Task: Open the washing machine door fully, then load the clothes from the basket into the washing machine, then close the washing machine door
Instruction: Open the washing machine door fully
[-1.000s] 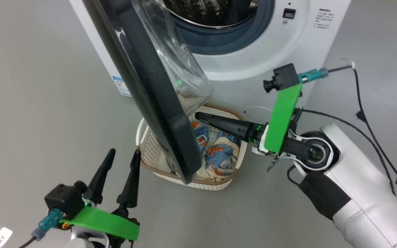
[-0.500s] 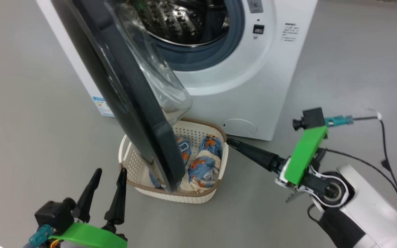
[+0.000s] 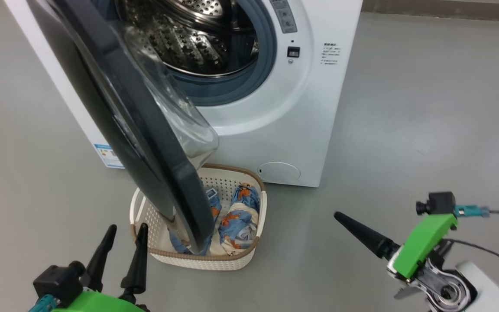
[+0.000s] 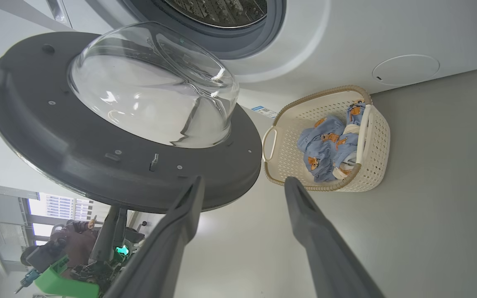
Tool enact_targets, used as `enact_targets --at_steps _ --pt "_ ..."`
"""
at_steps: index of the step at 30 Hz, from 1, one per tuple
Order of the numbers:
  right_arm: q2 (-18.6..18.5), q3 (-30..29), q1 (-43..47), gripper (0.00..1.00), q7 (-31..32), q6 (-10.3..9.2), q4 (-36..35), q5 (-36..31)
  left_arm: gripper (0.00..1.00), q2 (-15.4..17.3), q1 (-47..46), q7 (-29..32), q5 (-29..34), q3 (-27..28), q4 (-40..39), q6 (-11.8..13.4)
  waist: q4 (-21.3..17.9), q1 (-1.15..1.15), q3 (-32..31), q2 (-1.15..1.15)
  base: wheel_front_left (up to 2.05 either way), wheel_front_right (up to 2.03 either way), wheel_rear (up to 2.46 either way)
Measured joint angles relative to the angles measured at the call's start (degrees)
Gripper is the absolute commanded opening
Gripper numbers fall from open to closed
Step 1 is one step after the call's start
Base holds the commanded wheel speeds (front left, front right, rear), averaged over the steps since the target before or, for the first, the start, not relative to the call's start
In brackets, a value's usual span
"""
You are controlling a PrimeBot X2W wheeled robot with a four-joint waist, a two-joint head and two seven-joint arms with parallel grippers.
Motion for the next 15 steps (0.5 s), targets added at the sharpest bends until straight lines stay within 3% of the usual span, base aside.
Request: enact_targets --at_steps 15 --pt "-5.76 1.91 7.16 1.0 -11.35 0.0 2.18 -4.32 1.0 0.24 1.24 0.0 0.1 1.71 -0.16 0.0 -3.22 0.0 -0.84 0.0 0.0 0.0 0.0"
